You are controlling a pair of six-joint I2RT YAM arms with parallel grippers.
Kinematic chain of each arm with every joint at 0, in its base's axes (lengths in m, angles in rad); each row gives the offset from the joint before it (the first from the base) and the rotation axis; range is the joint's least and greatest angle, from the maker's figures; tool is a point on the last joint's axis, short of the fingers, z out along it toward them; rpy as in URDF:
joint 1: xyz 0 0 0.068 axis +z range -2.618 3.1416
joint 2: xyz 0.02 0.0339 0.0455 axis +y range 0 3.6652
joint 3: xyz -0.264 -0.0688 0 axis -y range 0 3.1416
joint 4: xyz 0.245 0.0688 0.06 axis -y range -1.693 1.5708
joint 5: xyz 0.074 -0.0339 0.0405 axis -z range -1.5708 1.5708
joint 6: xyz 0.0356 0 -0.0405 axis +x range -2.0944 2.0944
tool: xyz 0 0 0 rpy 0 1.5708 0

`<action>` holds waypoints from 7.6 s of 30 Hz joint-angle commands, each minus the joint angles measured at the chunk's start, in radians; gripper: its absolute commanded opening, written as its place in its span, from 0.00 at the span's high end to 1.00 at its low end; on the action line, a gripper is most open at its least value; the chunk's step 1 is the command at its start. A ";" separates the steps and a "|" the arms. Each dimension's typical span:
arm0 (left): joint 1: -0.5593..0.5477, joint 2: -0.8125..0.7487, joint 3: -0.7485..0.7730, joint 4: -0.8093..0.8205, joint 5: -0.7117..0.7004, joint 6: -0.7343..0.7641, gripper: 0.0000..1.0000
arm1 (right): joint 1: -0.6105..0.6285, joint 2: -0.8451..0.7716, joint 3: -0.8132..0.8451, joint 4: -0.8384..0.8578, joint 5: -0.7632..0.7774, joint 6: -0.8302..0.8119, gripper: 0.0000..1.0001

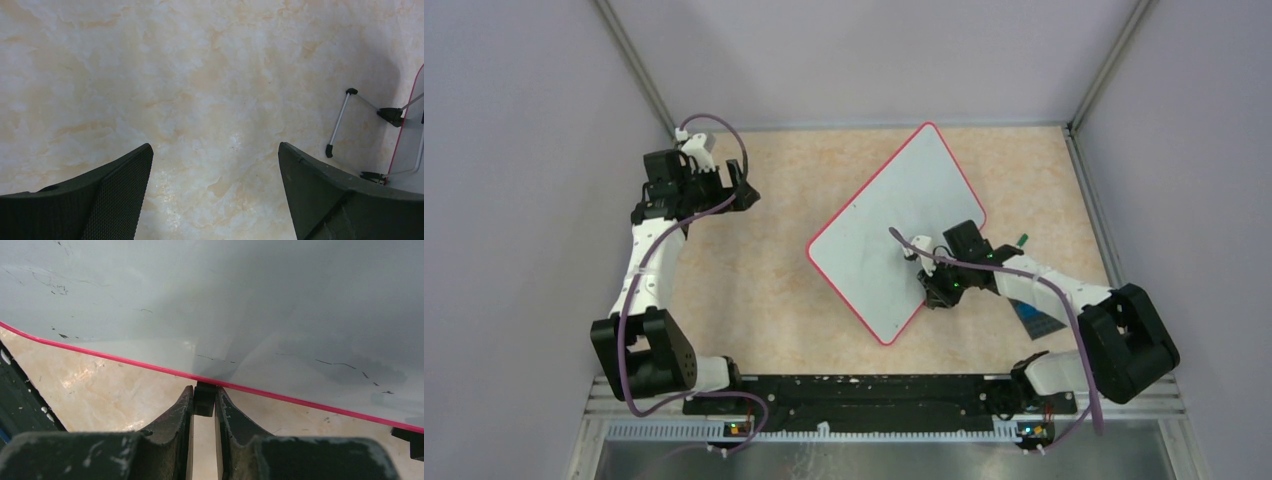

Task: Write a sentence on the whiteboard
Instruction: Move the whiteboard stand to the center of the board, then open the whiteboard marker at the center of the board.

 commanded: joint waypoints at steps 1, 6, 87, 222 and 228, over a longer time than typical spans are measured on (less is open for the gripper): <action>0.003 -0.016 0.013 0.044 -0.006 -0.009 0.01 | 0.036 -0.040 -0.016 -0.075 -0.091 -0.079 1.00; 0.005 -0.014 0.003 0.051 -0.003 -0.011 0.01 | 0.050 -0.045 -0.019 -0.103 -0.106 -0.117 1.00; 0.003 0.062 0.151 -0.022 0.090 -0.005 0.01 | -0.170 -0.217 0.144 -0.232 -0.064 -0.105 0.51; -0.452 -0.007 0.084 0.803 0.872 -0.579 1.00 | -0.141 -0.020 1.120 -0.454 -0.545 0.286 0.22; -0.441 -0.014 0.036 1.094 0.845 -0.825 1.00 | -0.158 -0.034 0.978 -0.140 -0.656 0.577 0.25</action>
